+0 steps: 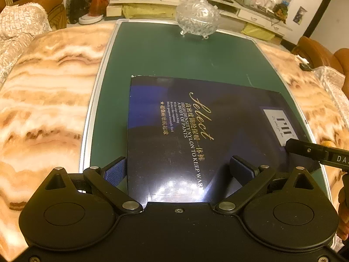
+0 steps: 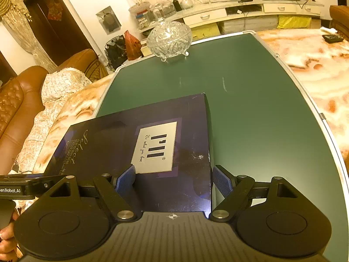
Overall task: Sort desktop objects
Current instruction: 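Lift the dark blue lid off the table with both tools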
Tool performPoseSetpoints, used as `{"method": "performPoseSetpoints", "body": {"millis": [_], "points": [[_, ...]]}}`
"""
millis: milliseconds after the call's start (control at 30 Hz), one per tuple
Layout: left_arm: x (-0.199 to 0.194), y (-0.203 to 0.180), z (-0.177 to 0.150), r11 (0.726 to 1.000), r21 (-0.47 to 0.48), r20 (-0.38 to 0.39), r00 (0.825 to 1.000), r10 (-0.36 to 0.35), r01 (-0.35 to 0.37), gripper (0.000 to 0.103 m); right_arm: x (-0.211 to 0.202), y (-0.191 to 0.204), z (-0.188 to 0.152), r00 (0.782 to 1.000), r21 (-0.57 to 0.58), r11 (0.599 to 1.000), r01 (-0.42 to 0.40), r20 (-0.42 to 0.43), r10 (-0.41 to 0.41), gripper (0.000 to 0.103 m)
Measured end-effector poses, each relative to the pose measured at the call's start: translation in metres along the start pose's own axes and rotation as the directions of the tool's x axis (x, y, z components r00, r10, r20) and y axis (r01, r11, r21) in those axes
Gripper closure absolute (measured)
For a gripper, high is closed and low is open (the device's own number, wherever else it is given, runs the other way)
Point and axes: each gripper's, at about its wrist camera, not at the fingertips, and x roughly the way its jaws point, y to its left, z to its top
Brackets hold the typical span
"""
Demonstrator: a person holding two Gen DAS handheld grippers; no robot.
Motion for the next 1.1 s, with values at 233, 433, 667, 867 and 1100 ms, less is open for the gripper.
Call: {"method": "performPoseSetpoints", "body": {"millis": [233,433,667,867,1100], "points": [[-0.02,-0.006,-0.011,1.0,0.001,0.013,1.0,-0.003,0.003,0.003,-0.024,0.006,-0.007,1.0,-0.008,1.0,0.0,0.015,0.0,0.021],[-0.035,-0.011,-0.021,1.0,0.01,0.019,1.0,-0.001,0.001,0.003,-0.04,0.009,-0.016,1.0,-0.009,1.0,0.002,0.02,-0.001,0.021],[-0.049,-0.014,-0.031,1.0,0.007,0.026,1.0,-0.005,0.005,0.003,-0.058,0.015,-0.022,0.999,-0.02,1.0,0.008,0.033,-0.007,0.021],[-0.062,-0.015,-0.04,1.0,0.006,0.033,0.999,-0.004,0.004,0.003,-0.07,0.02,-0.028,0.999,-0.027,1.0,0.009,0.04,-0.008,0.021],[-0.074,-0.016,-0.048,1.0,0.006,0.04,0.999,-0.001,0.001,0.003,-0.083,0.026,-0.036,0.999,-0.039,0.999,0.009,0.047,-0.007,0.021]]}}
